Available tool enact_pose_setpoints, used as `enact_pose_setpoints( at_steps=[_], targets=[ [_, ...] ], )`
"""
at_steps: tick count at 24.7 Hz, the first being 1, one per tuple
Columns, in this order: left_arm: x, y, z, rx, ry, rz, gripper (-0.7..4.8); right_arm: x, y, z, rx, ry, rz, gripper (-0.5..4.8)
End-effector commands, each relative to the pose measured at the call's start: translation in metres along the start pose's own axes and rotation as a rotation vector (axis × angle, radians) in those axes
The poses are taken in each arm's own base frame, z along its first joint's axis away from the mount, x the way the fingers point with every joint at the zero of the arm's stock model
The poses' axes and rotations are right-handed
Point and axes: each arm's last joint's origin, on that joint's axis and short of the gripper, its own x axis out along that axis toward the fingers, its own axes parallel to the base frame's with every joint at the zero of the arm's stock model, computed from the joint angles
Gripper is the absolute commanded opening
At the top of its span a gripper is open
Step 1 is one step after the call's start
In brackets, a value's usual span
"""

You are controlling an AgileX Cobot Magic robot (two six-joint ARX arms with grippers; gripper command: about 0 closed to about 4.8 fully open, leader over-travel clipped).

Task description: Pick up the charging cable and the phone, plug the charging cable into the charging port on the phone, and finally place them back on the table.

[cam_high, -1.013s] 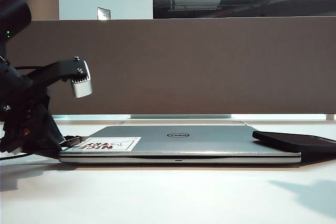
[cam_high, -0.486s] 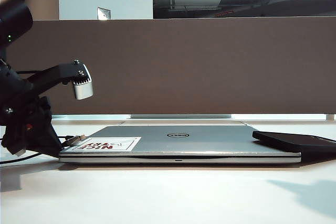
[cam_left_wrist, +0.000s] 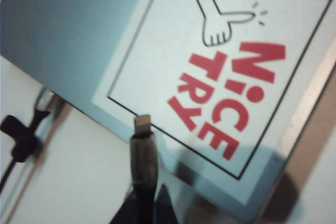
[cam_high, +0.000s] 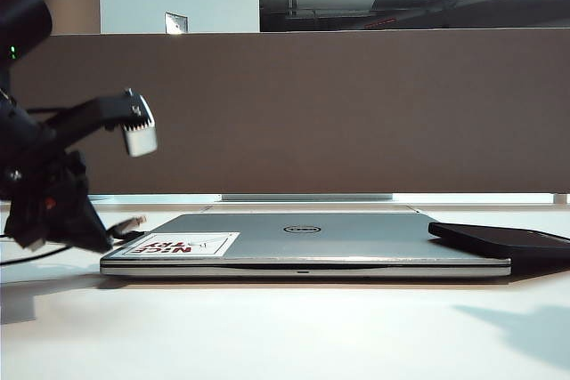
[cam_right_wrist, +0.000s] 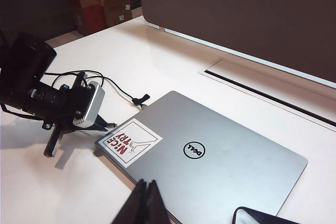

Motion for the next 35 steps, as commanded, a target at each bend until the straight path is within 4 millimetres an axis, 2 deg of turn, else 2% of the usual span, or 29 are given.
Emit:
enact_pose_setpoints(
  at_steps=[1, 6, 10, 18, 24, 30, 35],
  targets=[
    [-0.01, 0.004, 0.006, -0.042, -0.033, 0.025, -0.06, -0.001, 0.0, 0.004, -0.009, -0.029, 0.0, -0.08],
    [-0.026, 0.005, 0.011, -0.179, -0.064, 0.039, -0.06, -0.001, 0.0, 0.004, -0.006, -0.025, -0.005, -0.09],
    [-0.044, -0.008, 0.033, -0.324, -0.166, 0.006, -0.06, 0.0, -0.001, 0.004, 0.046, -0.022, -0.043, -0.09],
    [-0.059, -0.031, 0.058, -0.611, -0.269, -0.125, -0.06, 0.0, -0.003, 0.002, 0.088, -0.002, -0.108, -0.08],
    [-0.074, -0.04, 0.072, -0.832, -0.354, -0.216, -0.06, 0.001, -0.005, 0.0, 0.162, 0.014, -0.151, -0.08],
    [-0.087, -0.038, 0.081, -0.878, -0.473, -0.232, -0.06, 0.003, -0.009, -0.005, 0.262, 0.057, -0.207, -0.08],
    [-0.088, -0.038, 0.081, -0.874, -0.475, -0.231, -0.06, 0.003, -0.017, -0.008, 0.334, 0.066, -0.272, -0.06]
  ],
)
